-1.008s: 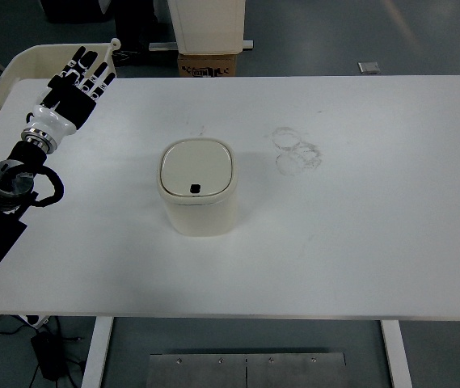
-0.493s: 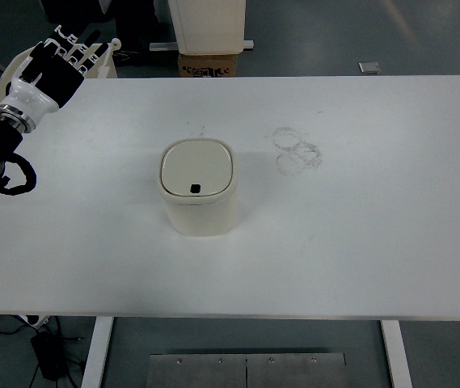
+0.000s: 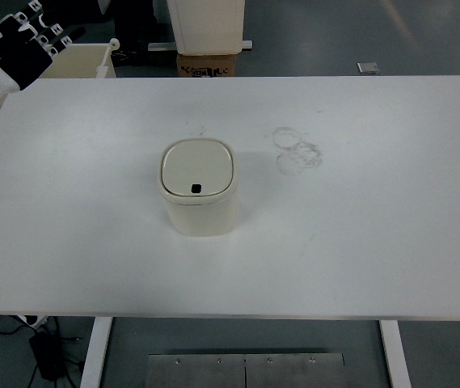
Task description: Open trash can
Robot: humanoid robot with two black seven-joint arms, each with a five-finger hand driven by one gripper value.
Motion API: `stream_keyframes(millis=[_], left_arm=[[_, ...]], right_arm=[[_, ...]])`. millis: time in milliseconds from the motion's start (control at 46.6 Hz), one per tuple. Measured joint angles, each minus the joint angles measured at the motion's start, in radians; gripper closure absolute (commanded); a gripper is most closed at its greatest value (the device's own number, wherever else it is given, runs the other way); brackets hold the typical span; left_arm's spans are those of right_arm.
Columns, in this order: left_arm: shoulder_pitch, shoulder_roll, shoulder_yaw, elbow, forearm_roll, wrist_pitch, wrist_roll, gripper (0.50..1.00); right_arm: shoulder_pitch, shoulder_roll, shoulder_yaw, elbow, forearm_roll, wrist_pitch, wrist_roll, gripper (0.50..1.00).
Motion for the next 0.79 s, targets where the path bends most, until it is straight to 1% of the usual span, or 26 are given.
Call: stream_keyframes(millis=[257,365,408,536,665,751,794], left_arm=[[-0.18,0.13,0.239,-0.1,0.003,-0.012,0.003,0.5],[-0.256,0.159,0.332,-0.138,0.019,-0.023,0.003,0.5],[-0.283,0.168,0.361,-0.153,0.047,-0.04,0.003,0.5],[-0.332,0.188,0.391,-0.195,0.166,-0.07,0.003,0.5],[-0.357,0.216,0.394,-0.259,0.268,-0.099,0.005,0.5],[-0.38,0.24,0.398,-0.3,0.316,-0.126,0.037,0.5],[-0.394,0.255,0.406,-0.327,0.336,-0.142,0.072,0.5]], right_arm=[[0.0,0.0,0.0,0.0,0.0,0.0,0.0,0.507],[0.0,0.0,0.0,0.0,0.0,0.0,0.0,0.507],[0.0,0.0,0.0,0.0,0.0,0.0,0.0,0.507],[0.0,0.0,0.0,0.0,0.0,0.0,0.0,0.507],[0.0,0.0,0.0,0.0,0.0,0.0,0.0,0.507],[0.0,0.0,0.0,0.0,0.0,0.0,0.0,0.507],[0.0,0.0,0.0,0.0,0.0,0.0,0.0,0.507]])
